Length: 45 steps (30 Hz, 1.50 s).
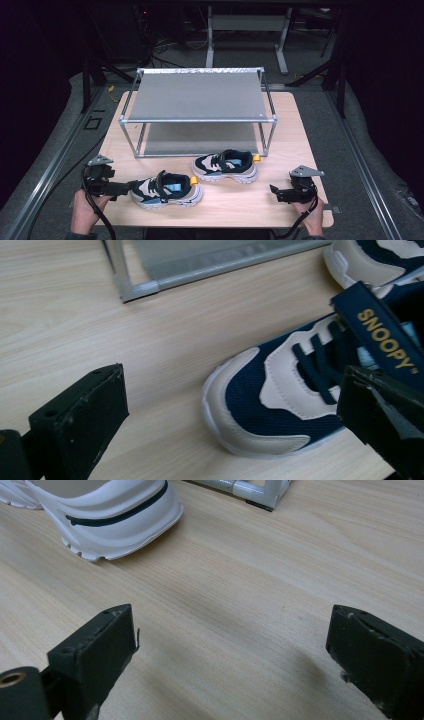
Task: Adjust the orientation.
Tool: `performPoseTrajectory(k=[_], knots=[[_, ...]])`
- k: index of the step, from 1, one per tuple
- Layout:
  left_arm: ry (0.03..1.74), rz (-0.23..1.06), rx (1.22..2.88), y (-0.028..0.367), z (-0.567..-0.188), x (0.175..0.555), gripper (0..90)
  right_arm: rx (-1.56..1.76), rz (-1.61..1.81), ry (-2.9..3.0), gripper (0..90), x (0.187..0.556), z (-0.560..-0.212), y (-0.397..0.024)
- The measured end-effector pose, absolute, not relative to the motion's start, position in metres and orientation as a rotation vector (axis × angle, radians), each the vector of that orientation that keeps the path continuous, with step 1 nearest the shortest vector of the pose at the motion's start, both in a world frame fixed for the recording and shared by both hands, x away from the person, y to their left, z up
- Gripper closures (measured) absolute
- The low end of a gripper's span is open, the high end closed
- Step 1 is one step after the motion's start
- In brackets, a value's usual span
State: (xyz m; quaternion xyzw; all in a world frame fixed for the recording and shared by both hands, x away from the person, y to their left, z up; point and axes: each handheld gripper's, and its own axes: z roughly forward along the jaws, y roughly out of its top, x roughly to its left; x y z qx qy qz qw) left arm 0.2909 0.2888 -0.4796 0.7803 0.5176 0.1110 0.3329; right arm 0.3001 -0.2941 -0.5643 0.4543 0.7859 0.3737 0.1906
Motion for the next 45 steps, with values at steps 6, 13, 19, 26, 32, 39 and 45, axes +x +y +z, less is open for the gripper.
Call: performPoseTrajectory(k=[6, 13, 19, 26, 32, 39, 45], knots=[[1.308, 0.232, 2.091, 0.273, -0.468, 0.297, 0.0, 1.276, 1.047, 2.208, 5.8, 0.3, -0.565, -0.294], [1.26, 0.19, 2.132, 0.249, -0.462, 0.304, 0.0, 1.274, 1.036, 2.21, 6.3, 0.3, -0.565, -0.293], [1.225, 0.152, 2.154, 0.23, -0.462, 0.309, 6.8, 1.27, 1.032, 2.21, 6.7, 0.3, -0.565, -0.292], [1.203, 0.09, 2.175, 0.213, -0.471, 0.318, 23.9, 1.274, 1.006, 2.269, 7.0, 0.299, -0.562, -0.294], [1.205, 0.072, 2.182, 0.205, -0.477, 0.321, 40.7, 1.268, 1.016, 2.257, 7.6, 0.299, -0.563, -0.293], [1.212, 0.131, 2.192, 0.2, -0.483, 0.321, 56.3, 1.265, 1.01, 2.256, 8.7, 0.299, -0.563, -0.293], [1.192, 0.194, 2.21, 0.196, -0.483, 0.317, 60.7, 1.265, 1.009, 2.255, 9.1, 0.299, -0.563, -0.293]])
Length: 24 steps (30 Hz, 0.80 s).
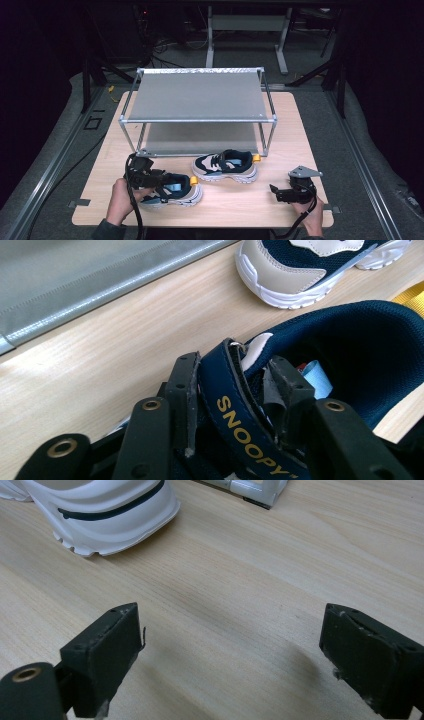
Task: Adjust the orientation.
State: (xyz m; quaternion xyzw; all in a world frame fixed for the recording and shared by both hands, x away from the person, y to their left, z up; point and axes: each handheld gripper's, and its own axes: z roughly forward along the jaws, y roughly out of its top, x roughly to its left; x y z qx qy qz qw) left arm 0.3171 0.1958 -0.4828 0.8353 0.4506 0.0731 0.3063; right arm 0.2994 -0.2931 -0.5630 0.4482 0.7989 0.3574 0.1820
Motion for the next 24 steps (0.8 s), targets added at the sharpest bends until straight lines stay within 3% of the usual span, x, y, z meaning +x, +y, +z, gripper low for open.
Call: performPoseTrajectory(k=[19, 24], knots=[[1.021, 0.359, 2.275, 0.202, -0.454, 0.316, 67.2, 1.273, 1.007, 2.204, 9.5, 0.299, -0.564, -0.292], [0.932, 0.333, 2.348, 0.197, -0.448, 0.326, 67.1, 1.275, 1.005, 2.204, 9.6, 0.299, -0.564, -0.292]])
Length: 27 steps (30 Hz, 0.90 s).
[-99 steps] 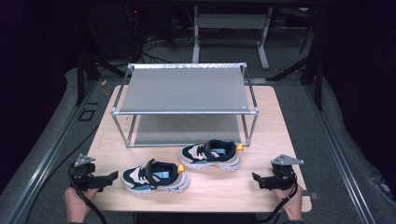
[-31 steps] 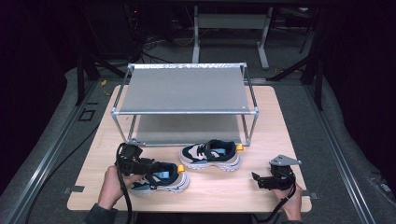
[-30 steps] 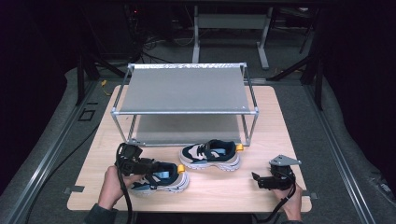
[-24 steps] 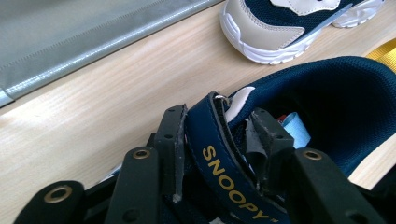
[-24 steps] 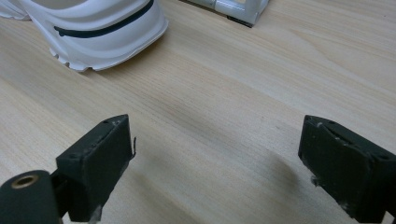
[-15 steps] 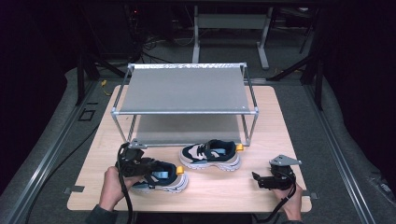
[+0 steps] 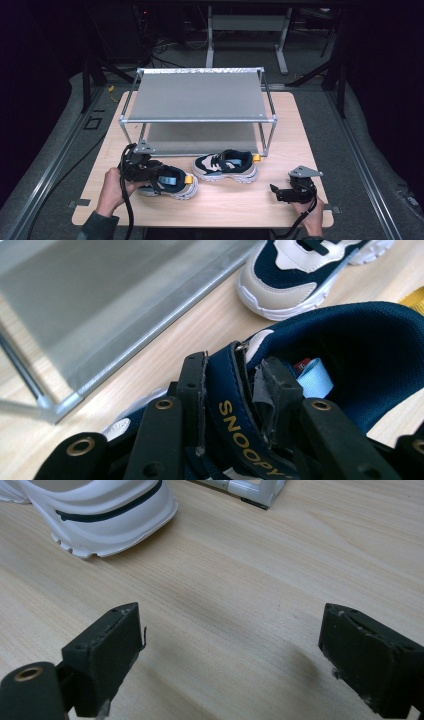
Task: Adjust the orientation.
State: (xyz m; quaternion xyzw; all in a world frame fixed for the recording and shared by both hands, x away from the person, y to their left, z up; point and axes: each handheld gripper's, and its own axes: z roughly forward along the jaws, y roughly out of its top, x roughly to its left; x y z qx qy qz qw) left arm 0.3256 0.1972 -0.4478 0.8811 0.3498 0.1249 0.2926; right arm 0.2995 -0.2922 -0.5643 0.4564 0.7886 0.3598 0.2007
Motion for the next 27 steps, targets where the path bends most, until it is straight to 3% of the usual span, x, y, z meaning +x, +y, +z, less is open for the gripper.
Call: performPoseTrajectory(k=[3, 10, 12, 13, 14, 16, 19, 27], knots=[[0.858, 0.273, 2.418, 0.187, -0.457, 0.339, 66.9, 1.283, 0.977, 2.185, 9.6, 0.299, -0.564, -0.292], [0.959, 0.193, 2.363, 0.187, -0.479, 0.355, 64.5, 1.277, 1.004, 2.201, 9.8, 0.299, -0.564, -0.292], [0.973, 0.179, 2.346, 0.187, -0.48, 0.354, 56.5, 1.276, 1.005, 2.202, 9.9, 0.299, -0.564, -0.292], [0.992, 0.178, 2.328, 0.188, -0.48, 0.352, 47.9, 1.276, 1.003, 2.2, 9.9, 0.299, -0.564, -0.292], [1.005, 0.183, 2.308, 0.189, -0.479, 0.351, 47.9, 1.276, 1.003, 2.2, 9.9, 0.299, -0.564, -0.292], [1.056, 0.212, 2.234, 0.194, -0.474, 0.342, 38.5, 1.277, 1.001, 2.254, 10.0, 0.299, -0.562, -0.294], [1.12, 0.248, 2.2, 0.199, -0.47, 0.333, 35.8, 1.279, 0.996, 2.25, 10.3, 0.299, -0.562, -0.294], [1.252, 0.151, 2.156, 0.202, -0.481, 0.333, 50.3, 1.282, 0.99, 2.253, 10.8, 0.3, -0.562, -0.294]])
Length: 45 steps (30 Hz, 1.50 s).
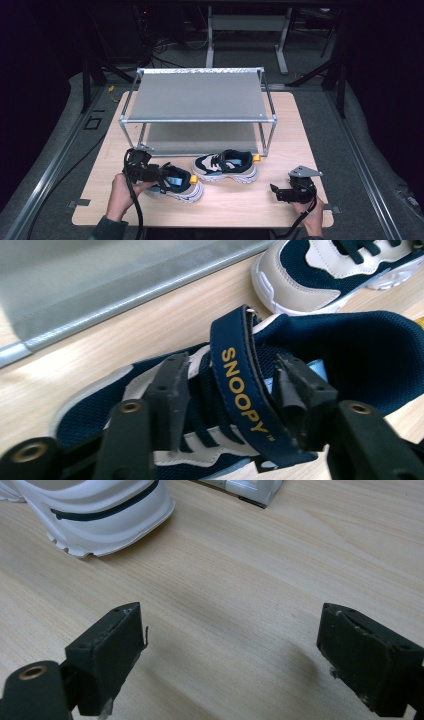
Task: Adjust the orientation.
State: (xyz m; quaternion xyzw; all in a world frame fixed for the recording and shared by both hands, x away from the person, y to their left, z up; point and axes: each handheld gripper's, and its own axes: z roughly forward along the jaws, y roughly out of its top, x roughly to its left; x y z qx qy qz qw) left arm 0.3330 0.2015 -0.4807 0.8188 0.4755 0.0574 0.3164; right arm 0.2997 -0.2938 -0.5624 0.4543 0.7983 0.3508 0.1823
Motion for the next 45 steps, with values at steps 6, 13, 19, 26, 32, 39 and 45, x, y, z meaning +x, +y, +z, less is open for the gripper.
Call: performPoseTrajectory(k=[6, 13, 19, 26, 32, 39, 45], knots=[[1.254, 0.167, 2.156, 0.196, -0.483, 0.33, 61.0, 1.282, 0.992, 2.198, 10.9, 0.3, -0.565, -0.292], [1.197, 0.208, 2.165, 0.195, -0.477, 0.325, 71.9, 1.282, 0.997, 2.197, 10.8, 0.3, -0.565, -0.292], [1.109, 0.236, 2.219, 0.194, -0.47, 0.325, 72.8, 1.283, 0.998, 2.196, 10.8, 0.3, -0.565, -0.292], [0.859, 0.184, 2.365, 0.193, -0.459, 0.345, 72.6, 1.285, 0.993, 2.196, 10.8, 0.3, -0.565, -0.292], [0.899, 0.137, 2.332, 0.197, -0.473, 0.361, 71.8, 1.284, 0.994, 2.195, 10.9, 0.3, -0.565, -0.292], [1.046, 0.24, 2.271, 0.204, -0.477, 0.349, 42.4, 1.285, 0.987, 2.196, 10.9, 0.3, -0.565, -0.292], [1.225, 0.311, 2.171, 0.201, -0.482, 0.322, 28.6, 1.287, 0.983, 2.192, 11.0, 0.3, -0.565, -0.291]])
